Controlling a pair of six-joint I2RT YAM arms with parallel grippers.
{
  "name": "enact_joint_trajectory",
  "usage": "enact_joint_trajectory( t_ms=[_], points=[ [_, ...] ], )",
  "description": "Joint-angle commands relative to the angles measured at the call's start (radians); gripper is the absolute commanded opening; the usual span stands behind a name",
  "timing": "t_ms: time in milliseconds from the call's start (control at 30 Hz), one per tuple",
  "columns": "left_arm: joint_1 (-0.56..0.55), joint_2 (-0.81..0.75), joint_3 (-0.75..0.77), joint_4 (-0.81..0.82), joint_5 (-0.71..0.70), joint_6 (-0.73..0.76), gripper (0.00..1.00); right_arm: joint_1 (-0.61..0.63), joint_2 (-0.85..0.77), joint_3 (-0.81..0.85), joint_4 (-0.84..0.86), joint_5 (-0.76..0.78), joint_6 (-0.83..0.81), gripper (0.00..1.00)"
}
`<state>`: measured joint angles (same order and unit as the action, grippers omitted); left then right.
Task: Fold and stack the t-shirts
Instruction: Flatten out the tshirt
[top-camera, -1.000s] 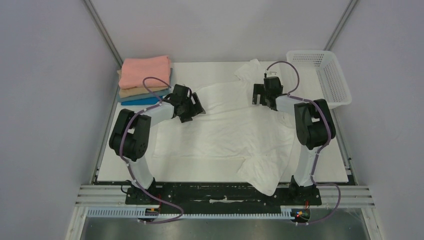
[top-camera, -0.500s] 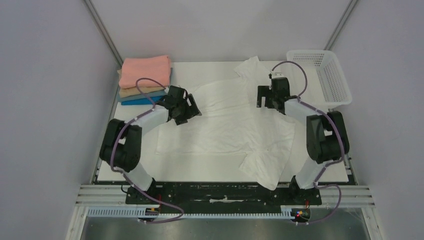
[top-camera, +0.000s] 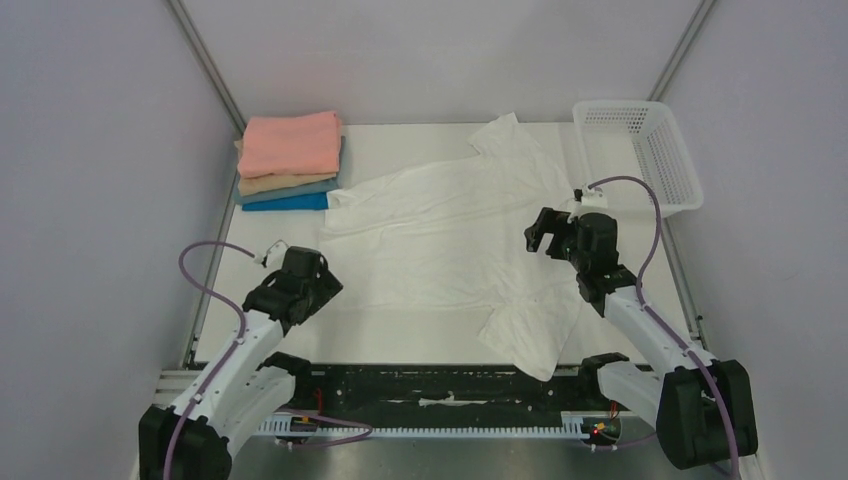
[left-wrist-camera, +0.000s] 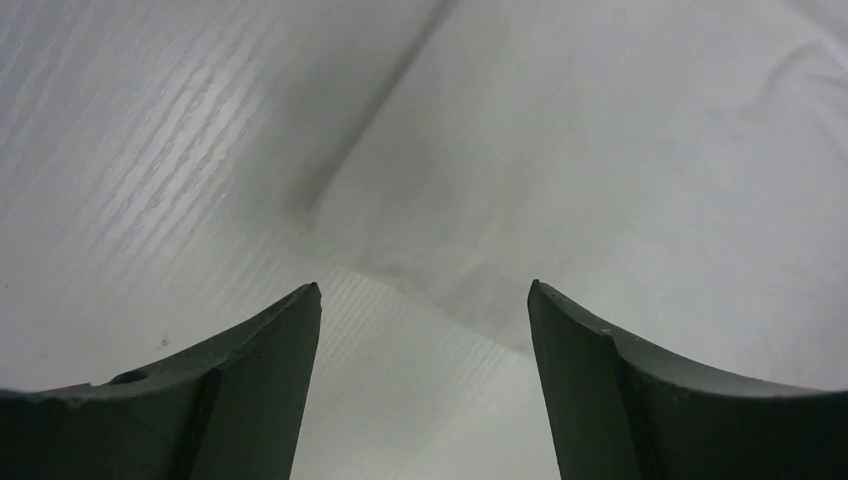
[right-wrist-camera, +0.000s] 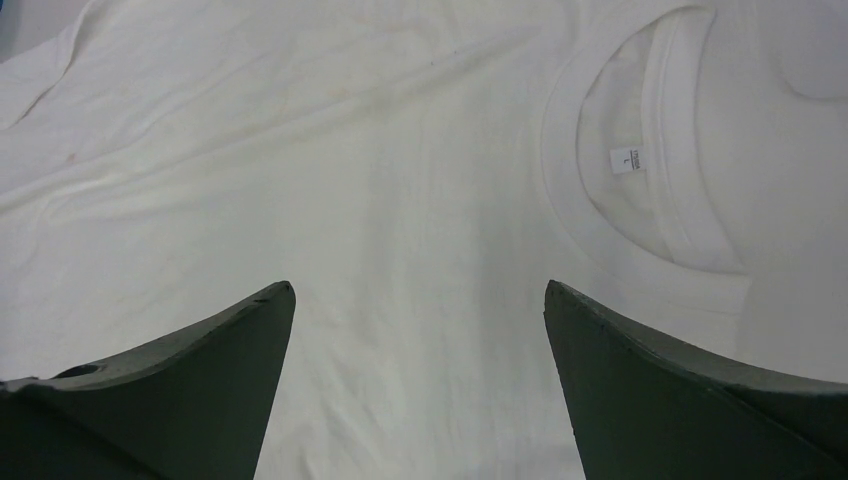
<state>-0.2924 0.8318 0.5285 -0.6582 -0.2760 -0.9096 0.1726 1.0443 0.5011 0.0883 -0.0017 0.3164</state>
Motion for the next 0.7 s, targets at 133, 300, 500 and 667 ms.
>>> enact_joint_trajectory(
  t_ms=[133, 300, 500, 667],
  points=[
    [0.078, 0.055, -0.093, -0.008, -0.04, -0.1, 0.67, -0.001, -0.047, -0.018, 0.024, -0.011, -0.002, 0.98],
    [0.083, 0.174, -0.123, 0.106, -0.004, -0.101, 0.46, -0.003, -0.046, -0.021, 0.025, -0.004, -0.004, 0.98],
    [0.085, 0.286, -0.116, 0.176, 0.004, -0.098, 0.43, -0.003, -0.044, -0.019, 0.01, 0.016, -0.005, 0.98],
    [0.087, 0.308, -0.11, 0.204, 0.012, -0.092, 0.14, -0.002, -0.045, -0.018, -0.004, 0.022, -0.009, 0.98]
  ],
)
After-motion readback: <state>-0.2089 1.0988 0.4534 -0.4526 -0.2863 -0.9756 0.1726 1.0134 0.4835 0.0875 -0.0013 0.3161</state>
